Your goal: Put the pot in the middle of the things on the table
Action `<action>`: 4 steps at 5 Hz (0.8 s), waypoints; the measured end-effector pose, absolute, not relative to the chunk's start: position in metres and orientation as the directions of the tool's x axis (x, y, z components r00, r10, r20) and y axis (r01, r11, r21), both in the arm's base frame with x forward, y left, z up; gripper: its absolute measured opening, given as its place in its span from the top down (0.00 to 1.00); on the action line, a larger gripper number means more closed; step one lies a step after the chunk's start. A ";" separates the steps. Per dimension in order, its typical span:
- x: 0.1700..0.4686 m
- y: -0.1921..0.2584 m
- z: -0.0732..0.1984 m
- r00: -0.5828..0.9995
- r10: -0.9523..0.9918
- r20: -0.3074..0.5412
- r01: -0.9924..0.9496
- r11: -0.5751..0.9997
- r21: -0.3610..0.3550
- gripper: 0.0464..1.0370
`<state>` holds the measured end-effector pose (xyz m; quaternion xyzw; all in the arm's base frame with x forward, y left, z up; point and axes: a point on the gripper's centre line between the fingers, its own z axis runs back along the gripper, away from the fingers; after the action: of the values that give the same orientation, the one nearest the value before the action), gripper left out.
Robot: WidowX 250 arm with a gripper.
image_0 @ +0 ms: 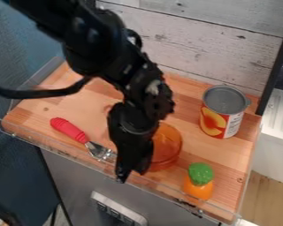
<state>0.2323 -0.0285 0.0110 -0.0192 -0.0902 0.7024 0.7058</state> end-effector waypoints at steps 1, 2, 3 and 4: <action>0.236 -0.030 0.003 -0.010 0.993 0.119 -0.991 0.006 -0.137 0.97; 0.245 -0.032 0.001 -0.024 0.990 0.139 -0.992 -0.007 -0.124 0.94; 0.248 -0.034 0.001 -0.030 0.991 0.131 -0.995 -0.017 -0.098 0.76; 0.248 -0.033 0.003 -0.045 0.991 0.125 -0.996 -0.035 -0.078 0.47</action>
<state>0.2478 -0.0332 0.0034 0.0180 -0.0717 0.7192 0.6908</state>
